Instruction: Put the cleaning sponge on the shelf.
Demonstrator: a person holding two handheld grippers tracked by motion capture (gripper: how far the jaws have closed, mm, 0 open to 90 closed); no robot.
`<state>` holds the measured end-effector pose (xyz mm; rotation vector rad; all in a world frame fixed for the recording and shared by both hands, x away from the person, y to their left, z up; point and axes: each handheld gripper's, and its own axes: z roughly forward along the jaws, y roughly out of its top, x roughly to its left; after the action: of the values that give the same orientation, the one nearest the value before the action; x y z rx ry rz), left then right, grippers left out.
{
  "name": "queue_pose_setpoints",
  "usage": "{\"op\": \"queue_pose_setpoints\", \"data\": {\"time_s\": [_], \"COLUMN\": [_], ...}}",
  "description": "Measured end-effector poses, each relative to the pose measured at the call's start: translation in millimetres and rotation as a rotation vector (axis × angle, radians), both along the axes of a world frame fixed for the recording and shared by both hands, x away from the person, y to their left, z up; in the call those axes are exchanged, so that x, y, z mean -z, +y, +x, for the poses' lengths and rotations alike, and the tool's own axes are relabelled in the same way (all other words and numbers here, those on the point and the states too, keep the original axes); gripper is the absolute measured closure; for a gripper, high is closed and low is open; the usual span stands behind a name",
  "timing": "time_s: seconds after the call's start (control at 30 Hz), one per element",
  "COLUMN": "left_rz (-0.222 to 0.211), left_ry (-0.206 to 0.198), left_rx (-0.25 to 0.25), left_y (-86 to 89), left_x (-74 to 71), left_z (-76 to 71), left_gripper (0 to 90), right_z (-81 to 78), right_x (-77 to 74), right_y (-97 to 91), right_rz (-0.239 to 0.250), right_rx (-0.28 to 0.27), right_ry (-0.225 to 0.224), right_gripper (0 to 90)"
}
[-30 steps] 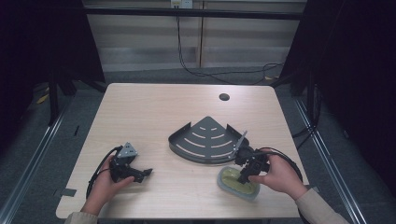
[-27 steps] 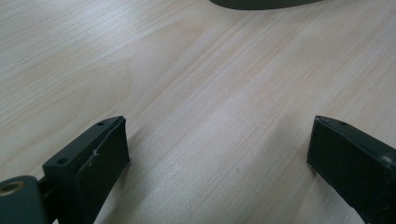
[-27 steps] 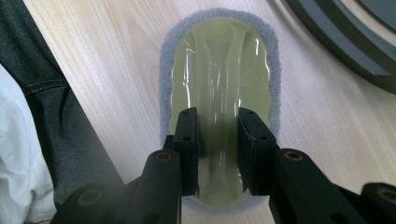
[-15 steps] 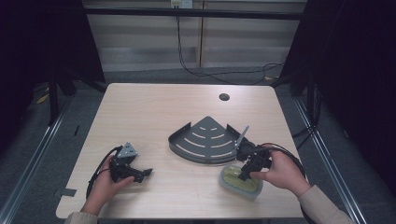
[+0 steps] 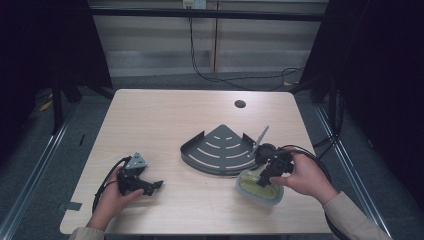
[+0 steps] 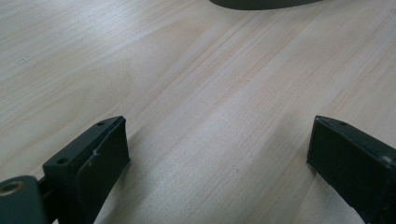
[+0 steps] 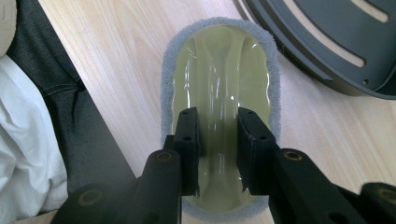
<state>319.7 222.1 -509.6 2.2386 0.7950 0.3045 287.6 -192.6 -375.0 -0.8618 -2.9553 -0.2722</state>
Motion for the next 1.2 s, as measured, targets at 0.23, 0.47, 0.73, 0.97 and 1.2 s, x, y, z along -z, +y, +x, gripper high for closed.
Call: {"op": "queue_pose_setpoints", "data": {"time_s": [0.23, 0.47, 0.73, 0.97, 1.2], "left_rz": [0.000, 0.000, 0.001, 0.001, 0.001], "left_ry": [0.000, 0.000, 0.000, 0.000, 0.000], "left_rx": [0.000, 0.000, 0.001, 0.000, 0.000], "left_y": [0.0, 0.0, 0.1, 0.0, 0.0], "left_x": [0.0, 0.0, 0.0, 0.0, 0.0], "left_z": [0.0, 0.0, 0.0, 0.0, 0.0], "left_gripper": [4.8, 4.8, 4.8, 4.8, 4.8], "right_z": [3.4, 7.3, 14.3, 18.9, 24.7], "right_x": [-5.4, -10.8, -17.9, -23.2, -28.8], "right_y": [-0.5, -0.9, -1.5, -0.9, -1.6], "right_rz": [0.005, 0.008, 0.009, 0.010, 0.016], "right_rx": [0.000, 0.014, 0.018, 0.028, 0.041], "right_ry": [-0.005, -0.005, -0.016, -0.020, -0.029], "right_gripper": [71.4, 71.4, 71.5, 71.5, 71.5]}}
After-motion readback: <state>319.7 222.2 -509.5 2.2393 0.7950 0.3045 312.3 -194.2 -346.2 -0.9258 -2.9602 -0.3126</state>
